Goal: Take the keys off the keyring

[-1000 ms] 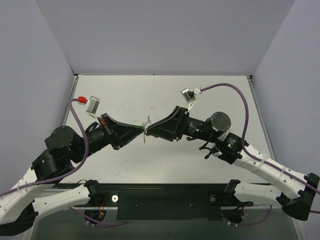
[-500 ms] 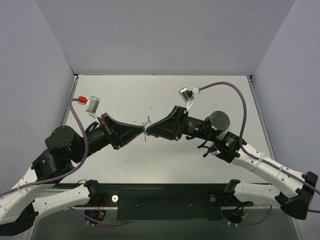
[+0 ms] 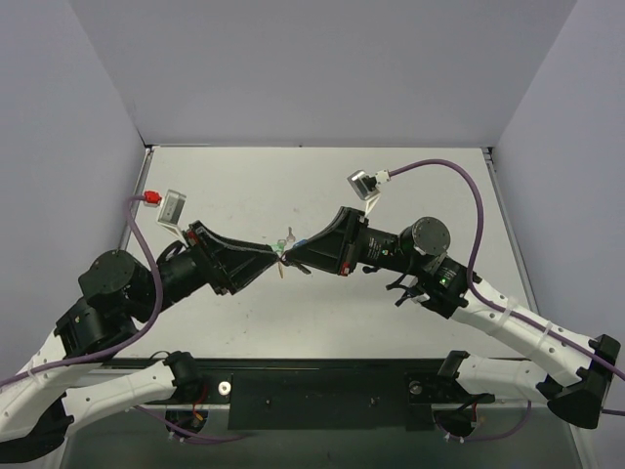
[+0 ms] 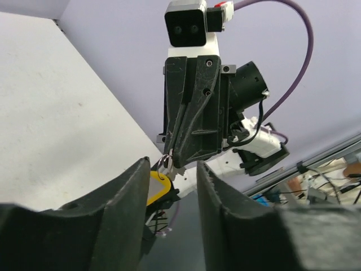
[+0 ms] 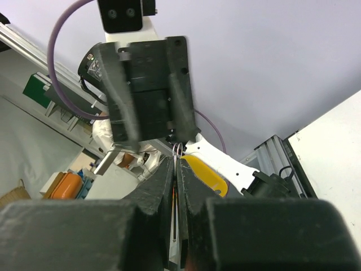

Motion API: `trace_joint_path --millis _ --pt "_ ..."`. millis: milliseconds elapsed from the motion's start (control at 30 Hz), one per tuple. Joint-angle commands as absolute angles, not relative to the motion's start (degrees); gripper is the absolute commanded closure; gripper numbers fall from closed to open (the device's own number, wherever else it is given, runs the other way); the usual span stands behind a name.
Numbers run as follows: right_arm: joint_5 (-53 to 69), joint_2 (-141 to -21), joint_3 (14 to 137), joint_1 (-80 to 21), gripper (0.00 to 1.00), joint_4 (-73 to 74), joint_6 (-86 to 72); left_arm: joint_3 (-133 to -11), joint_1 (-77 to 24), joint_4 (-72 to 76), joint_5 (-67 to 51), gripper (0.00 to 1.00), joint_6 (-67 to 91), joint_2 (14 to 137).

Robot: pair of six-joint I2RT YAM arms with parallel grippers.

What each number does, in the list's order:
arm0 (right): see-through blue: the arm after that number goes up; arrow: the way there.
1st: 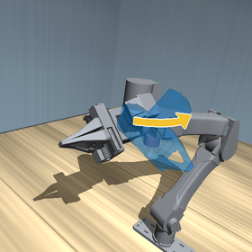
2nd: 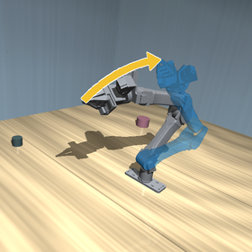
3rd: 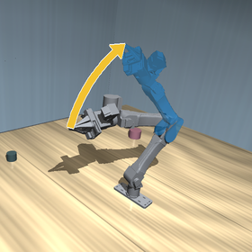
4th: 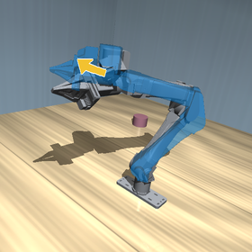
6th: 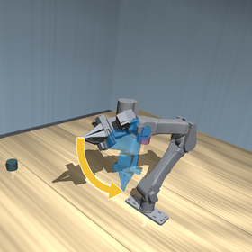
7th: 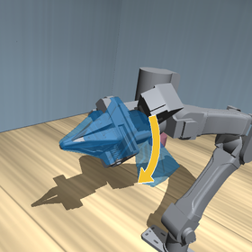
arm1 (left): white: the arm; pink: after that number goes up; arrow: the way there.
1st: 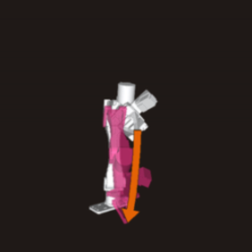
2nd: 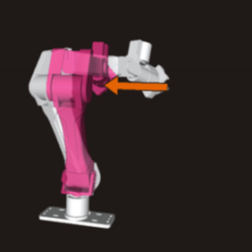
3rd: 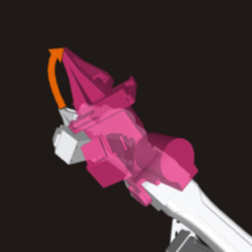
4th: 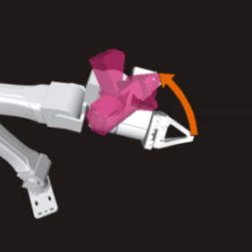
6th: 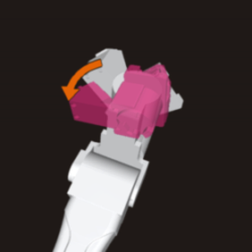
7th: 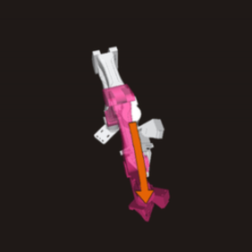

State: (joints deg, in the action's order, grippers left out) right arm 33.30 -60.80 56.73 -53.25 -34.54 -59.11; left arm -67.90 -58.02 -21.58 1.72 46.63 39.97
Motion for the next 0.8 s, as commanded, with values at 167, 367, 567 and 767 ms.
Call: trace_joint_path --millis 167,367,567,767 --pt "35.3 -58.2 57.0 -53.1 1.00 -36.9 -56.9 -72.0 -58.0 -25.5 5.3 0.24 44.9 36.2" --pt "35.5 -58.0 57.2 -53.1 1.00 -37.4 -57.1 -70.8 -58.0 -24.2 3.9 0.29 45.3 35.3" --pt "36.7 -58.5 57.1 -53.0 1.00 -39.9 -58.7 -67.6 -58.0 -19.4 0.0 0.37 46.1 35.7" --pt "37.8 -58.4 56.6 -53.1 1.00 -44.1 -60.3 -67.1 -58.0 -16.5 -4.7 0.45 46.1 37.7"
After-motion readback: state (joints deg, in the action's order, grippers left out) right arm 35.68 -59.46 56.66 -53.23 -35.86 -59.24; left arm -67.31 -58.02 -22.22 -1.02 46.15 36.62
